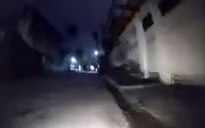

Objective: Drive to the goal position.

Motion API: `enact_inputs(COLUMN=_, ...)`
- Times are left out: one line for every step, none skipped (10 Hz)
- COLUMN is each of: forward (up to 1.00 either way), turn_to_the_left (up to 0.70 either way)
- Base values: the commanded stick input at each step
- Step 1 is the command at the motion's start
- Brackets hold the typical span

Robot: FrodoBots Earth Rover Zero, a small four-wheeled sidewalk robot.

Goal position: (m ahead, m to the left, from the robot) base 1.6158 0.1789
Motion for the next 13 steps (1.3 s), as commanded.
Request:
enact_inputs(forward=0.70, turn_to_the_left=0.00)
enact_inputs(forward=0.70, turn_to_the_left=0.00)
enact_inputs(forward=0.70, turn_to_the_left=0.00)
enact_inputs(forward=0.70, turn_to_the_left=0.00)
enact_inputs(forward=0.70, turn_to_the_left=0.00)
enact_inputs(forward=0.70, turn_to_the_left=0.00)
enact_inputs(forward=0.70, turn_to_the_left=0.00)
enact_inputs(forward=0.70, turn_to_the_left=0.00)
enact_inputs(forward=0.70, turn_to_the_left=0.00)
enact_inputs(forward=0.70, turn_to_the_left=0.00)
enact_inputs(forward=0.70, turn_to_the_left=0.00)
enact_inputs(forward=0.70, turn_to_the_left=0.00)
enact_inputs(forward=0.70, turn_to_the_left=0.00)
